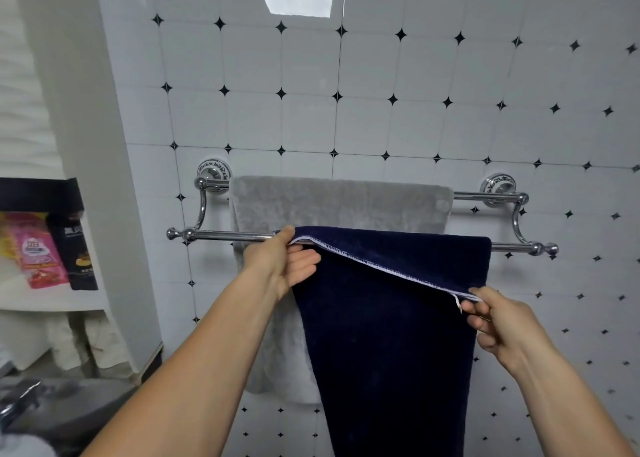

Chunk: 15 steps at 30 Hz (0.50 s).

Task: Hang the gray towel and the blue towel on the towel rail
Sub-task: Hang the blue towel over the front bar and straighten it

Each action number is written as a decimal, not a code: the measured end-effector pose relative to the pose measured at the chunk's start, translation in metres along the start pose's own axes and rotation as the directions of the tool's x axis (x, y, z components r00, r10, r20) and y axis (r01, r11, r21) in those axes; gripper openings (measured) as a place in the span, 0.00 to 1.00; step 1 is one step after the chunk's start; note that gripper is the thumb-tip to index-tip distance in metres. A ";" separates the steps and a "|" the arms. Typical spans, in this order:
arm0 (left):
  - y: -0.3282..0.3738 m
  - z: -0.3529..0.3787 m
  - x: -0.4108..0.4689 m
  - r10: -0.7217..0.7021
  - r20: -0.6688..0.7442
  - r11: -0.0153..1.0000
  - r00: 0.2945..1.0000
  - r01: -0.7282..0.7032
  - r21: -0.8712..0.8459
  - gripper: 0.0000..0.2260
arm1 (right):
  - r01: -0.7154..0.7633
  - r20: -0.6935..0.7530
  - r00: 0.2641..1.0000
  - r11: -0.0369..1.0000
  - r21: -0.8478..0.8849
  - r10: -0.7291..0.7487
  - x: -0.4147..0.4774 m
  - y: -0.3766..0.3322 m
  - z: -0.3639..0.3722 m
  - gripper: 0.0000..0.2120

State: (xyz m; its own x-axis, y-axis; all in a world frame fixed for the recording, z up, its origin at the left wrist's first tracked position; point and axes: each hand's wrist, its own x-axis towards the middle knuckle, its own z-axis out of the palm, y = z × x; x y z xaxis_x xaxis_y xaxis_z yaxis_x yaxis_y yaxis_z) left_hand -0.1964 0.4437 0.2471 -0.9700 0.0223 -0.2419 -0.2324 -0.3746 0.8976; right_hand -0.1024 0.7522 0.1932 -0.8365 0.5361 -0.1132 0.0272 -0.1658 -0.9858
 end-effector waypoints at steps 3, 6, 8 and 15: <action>-0.005 0.014 -0.007 -0.027 0.067 0.999 0.997 0.029 -0.023 0.18 | 0.003 -0.001 1.000 1.000 -0.003 -0.003 -0.004 -0.002 -0.004 0.15; -0.006 0.022 -0.010 -0.009 0.108 0.989 0.994 0.024 -0.143 0.12 | 0.005 -0.012 1.000 1.000 0.005 -0.005 -0.007 -0.001 -0.011 0.15; -0.008 0.022 -0.006 -0.011 0.095 0.981 0.995 0.029 -0.191 0.07 | -0.002 -0.010 1.000 1.000 0.007 0.002 -0.009 -0.001 -0.013 0.15; -0.025 0.016 -0.013 -0.079 0.129 0.980 0.989 0.101 -0.173 0.06 | -0.006 -0.006 1.000 1.000 -0.029 0.006 -0.014 0.000 -0.007 0.15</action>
State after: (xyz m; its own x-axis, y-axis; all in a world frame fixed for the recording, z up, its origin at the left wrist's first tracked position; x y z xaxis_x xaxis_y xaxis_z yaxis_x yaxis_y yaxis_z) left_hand -0.1796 0.4679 0.2340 -0.9496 0.1711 -0.2627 -0.3135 -0.5247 0.7914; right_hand -0.0865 0.7506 0.1939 -0.8330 0.5402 -0.1194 0.0478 -0.1447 -0.9883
